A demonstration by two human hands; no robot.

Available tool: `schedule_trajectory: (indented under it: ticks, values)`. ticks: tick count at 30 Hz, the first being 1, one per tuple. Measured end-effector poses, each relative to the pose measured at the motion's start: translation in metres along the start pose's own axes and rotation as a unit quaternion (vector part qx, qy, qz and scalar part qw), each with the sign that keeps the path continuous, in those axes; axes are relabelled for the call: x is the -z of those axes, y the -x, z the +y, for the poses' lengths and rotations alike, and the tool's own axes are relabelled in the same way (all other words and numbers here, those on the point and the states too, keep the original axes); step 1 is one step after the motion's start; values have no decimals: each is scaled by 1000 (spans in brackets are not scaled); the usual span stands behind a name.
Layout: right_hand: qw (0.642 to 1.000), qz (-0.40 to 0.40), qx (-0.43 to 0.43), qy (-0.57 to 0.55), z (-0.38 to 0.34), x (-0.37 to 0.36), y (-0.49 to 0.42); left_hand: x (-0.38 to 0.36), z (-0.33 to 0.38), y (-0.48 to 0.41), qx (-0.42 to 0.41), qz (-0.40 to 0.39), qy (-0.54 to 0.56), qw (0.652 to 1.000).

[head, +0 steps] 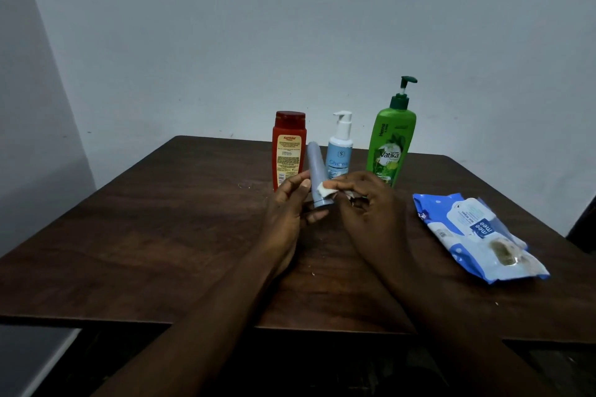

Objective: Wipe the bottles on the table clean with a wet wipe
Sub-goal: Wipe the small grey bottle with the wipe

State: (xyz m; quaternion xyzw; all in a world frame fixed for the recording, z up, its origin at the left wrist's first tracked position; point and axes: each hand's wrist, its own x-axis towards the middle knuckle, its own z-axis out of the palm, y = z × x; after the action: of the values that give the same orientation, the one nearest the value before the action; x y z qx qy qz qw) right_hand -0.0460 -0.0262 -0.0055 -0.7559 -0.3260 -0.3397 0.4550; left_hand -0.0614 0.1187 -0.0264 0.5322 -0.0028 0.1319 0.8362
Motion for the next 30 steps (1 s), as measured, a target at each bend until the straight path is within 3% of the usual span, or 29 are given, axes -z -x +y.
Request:
schedule_trajectory:
  ticks: [3,8,13,18,30]
  values:
    - [997,-17,59,47,0,1,1,-3,2,4,1,-2,12,1000]
    - [997,-4,71,44,3,3,4,-3,4,7,6,-5,19,1000]
    - [998,6,-49,-48,10,4,4,-5,5,3,27,-22,76,996]
    - [971,-4,-187,-151,9,4,1,-7,5,5,58,-39,115,991]
    - [972,-4,-181,-152,17,-3,4,-11,9,8,92,-50,152,983]
